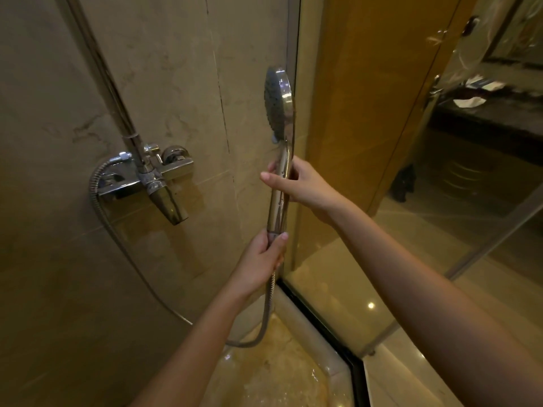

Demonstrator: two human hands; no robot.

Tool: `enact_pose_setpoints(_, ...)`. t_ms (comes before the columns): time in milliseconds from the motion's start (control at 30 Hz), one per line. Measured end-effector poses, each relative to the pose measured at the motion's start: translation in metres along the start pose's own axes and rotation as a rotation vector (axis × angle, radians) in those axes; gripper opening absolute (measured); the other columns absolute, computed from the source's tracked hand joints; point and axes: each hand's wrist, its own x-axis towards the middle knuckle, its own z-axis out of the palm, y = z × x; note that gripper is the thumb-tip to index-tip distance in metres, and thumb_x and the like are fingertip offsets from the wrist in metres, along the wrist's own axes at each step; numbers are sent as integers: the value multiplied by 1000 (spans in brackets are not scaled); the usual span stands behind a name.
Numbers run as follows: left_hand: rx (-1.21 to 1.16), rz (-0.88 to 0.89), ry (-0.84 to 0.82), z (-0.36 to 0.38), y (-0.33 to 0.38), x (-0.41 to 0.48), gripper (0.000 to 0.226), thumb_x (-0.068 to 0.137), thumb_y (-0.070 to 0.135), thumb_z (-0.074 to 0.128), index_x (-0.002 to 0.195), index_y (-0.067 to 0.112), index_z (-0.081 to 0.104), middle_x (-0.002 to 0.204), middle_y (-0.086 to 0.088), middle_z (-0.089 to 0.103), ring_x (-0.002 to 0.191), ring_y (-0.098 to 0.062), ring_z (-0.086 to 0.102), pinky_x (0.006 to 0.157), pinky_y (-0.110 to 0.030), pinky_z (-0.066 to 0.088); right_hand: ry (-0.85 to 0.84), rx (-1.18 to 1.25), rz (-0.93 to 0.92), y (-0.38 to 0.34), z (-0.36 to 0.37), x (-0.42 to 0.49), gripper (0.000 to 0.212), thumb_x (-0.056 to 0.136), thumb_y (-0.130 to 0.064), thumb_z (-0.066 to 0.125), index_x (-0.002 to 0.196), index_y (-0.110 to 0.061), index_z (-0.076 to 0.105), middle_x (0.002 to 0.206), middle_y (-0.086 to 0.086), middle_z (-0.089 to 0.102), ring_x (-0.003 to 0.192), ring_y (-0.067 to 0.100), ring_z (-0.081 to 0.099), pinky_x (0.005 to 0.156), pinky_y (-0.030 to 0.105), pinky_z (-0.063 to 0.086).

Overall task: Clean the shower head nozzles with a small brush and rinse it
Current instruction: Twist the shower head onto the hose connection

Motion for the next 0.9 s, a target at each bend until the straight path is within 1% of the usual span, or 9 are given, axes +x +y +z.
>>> enact_pose_setpoints(67,-9,11,3,-5,0,0,30,97,14,42,68,18,39,56,3,35,42,-1,38,45,-14,33,-120,174,73,1,-6,0,31,90,-22,61,119,-12,55,106,6,65,103,21,64,91,40,51)
enact_pose_setpoints(167,3,20,-2,-13,-2,-2,30,97,14,42,67,18,38,54,6,36,43,-2,37,46,-15,32,-272,339,93,2,-18,0,34,92,-7,53,126,-5,52,118,9,66,112,23,63,95,40,49)
enact_pose_setpoints(300,6,12,6,-15,-5,-4,28,96,17,43,68,19,40,50,10,41,44,-2,40,48,-14,35,-227,227,41,0,-15,0,35,89,-10,61,123,-2,55,110,7,70,95,10,68,77,23,53)
enact_pose_setpoints(400,15,-1,-15,-13,-5,-5,28,96,19,43,68,21,41,50,11,44,47,-4,42,51,-15,37,-110,112,25,1,-7,2,28,83,-20,71,105,-6,63,97,16,68,84,15,63,71,26,49)
enact_pose_setpoints(467,8,-11,-17,-11,-4,-7,29,96,18,43,68,21,41,50,10,43,47,-5,42,52,-18,37,-84,46,16,-1,-3,3,21,80,-25,74,89,-13,59,82,8,60,75,13,58,67,25,49)
enact_pose_setpoints(533,9,-12,1,-10,0,-8,28,96,17,44,69,20,41,52,9,41,46,-4,41,53,-20,37,-49,-29,10,-3,4,4,26,79,-31,75,89,-16,56,81,0,57,72,9,56,64,21,51)
enact_pose_setpoints(633,19,3,22,-11,6,-9,31,97,13,42,67,19,39,49,10,39,43,-3,38,51,-20,35,-63,-52,39,-4,12,6,39,85,-37,67,110,-11,52,95,2,58,84,12,58,72,25,49)
enact_pose_setpoints(767,17,-12,46,-11,8,-13,28,97,10,39,70,17,37,55,3,36,44,-5,36,48,-18,31,-339,307,169,-7,-1,3,38,92,-11,53,130,-10,46,125,6,63,115,19,61,101,45,43)
enact_pose_setpoints(900,18,-77,31,-16,5,-15,14,97,12,40,85,16,45,66,1,42,58,-8,42,55,-12,39,-372,189,98,-8,-10,0,41,93,-2,51,133,-8,42,125,8,64,112,21,64,103,49,43)
